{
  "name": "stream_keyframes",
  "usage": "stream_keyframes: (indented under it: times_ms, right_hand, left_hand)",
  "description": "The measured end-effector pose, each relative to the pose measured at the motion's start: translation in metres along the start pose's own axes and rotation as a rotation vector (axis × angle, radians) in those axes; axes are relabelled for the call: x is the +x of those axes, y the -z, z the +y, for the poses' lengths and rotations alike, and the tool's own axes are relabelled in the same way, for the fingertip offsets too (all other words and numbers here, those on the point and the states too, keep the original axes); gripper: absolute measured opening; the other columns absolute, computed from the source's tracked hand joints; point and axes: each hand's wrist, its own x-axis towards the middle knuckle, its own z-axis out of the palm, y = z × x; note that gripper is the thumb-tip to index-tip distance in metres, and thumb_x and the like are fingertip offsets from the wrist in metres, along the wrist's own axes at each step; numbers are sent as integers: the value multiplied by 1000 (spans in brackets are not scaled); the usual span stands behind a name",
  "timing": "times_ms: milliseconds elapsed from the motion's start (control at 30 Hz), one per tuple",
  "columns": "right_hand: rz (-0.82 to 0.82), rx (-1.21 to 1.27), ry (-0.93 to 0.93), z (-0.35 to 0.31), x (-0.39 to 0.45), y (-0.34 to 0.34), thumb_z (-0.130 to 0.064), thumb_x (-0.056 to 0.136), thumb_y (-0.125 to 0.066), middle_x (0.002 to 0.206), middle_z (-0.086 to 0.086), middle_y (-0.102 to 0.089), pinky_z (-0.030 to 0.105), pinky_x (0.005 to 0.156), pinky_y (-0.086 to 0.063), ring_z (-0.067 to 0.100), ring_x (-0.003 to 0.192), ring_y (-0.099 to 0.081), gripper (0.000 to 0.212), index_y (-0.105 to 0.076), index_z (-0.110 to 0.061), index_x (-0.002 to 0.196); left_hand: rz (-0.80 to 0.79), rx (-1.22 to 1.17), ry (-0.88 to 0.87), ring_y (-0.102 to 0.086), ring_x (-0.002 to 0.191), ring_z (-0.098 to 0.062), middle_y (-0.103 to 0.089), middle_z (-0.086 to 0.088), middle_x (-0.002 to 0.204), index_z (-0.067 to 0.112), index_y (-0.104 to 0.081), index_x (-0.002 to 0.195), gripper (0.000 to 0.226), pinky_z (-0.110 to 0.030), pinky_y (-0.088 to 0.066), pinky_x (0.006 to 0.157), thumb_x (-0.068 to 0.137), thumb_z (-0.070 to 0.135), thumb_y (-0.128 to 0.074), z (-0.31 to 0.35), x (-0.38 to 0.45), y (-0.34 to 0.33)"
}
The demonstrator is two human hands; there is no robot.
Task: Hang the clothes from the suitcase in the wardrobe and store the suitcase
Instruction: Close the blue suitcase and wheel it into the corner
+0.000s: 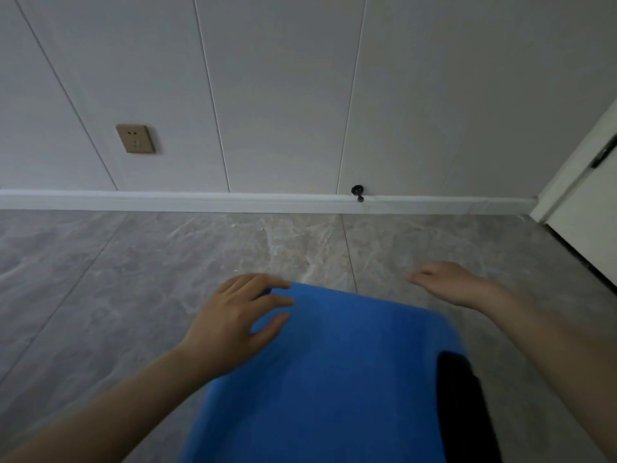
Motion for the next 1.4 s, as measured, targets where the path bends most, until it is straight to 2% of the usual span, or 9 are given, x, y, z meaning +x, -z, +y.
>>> stream_keyframes:
  times_ms: [200,333,500,633,800,1067,1200,1300,1400]
  right_hand:
    - [269,177,80,31,-45,-27,-30,94,-48,87,7,-62,30,68,-38,27,87,-60,32,-64,-2,90]
    - [291,254,-95,85,-76,-57,-30,93,-51,127,13,-55,31,92,-38,26,114,-53,42,-52,-4,126]
    - [192,504,-316,131,-116,-95,-40,94,-44,133,15,-49,39,94,-39,31,118,-49,52,-44,-4,132]
    - [92,708,-404,134,-139,-129,-56,89,-44,125,8,-55,39,91,-43,28,109,-54,57,-47,-16,129]
    - [85,936,-320,127,-146,-156,-35,91,-54,92,4,-63,28,62,-45,19,83,-60,28,-54,-16,111]
    - [168,1267,-177,101,-111,-142,-28,93,-47,80,4,-74,23,58,-53,17,70,-69,28,-67,-9,99]
    - [91,1141,-102,83,-88,-142,-37,95,-41,100,-1,-70,26,78,-50,16,92,-64,34,-61,-16,114]
    - [167,1064,-109,89,-82,-153,-42,97,-34,124,-6,-56,31,99,-38,12,112,-51,40,-51,-24,129]
    - [255,1198,-187,107,-95,-179,-36,99,-28,126,-4,-55,27,88,-43,10,102,-55,43,-50,-19,131]
  left_hand:
    - [-96,38,195,-56,101,-8,-63,12,109,28,-69,101,41,-24,-39,91,84,51,-40,20,-9,2]
    - [-95,-23,452,-60,101,-16,-62,8,111,26,-68,101,38,-33,-46,86,79,55,-58,25,-18,10]
    - [-532,-110,1027,-50,120,-25,-47,-6,139,13,-43,136,96,-38,-42,96,62,71,-66,18,-37,8]
    - [-772,-171,1185,-53,90,-23,-51,-12,122,1,-43,131,108,-35,-41,77,55,76,-61,18,-57,-4]
    - [-669,-484,1287,-60,95,-30,-61,-12,113,4,-55,116,105,-42,-50,84,46,81,-67,22,-75,-14]
    - [-367,-515,1395,-57,76,-27,-59,-12,98,4,-55,100,74,-40,-47,71,64,67,-68,5,-76,-17]
    - [-249,-246,1222,-59,83,-28,-60,-13,102,2,-55,116,78,-37,-45,68,71,65,-63,-8,-63,-17]
    - [-92,-95,828,-43,127,-27,-44,-6,140,17,-46,134,74,-41,-38,101,75,56,-66,15,-54,-23]
    - [-75,-65,372,-43,129,-25,-47,-4,140,21,-58,123,69,-43,-36,106,71,66,-58,63,-62,-35]
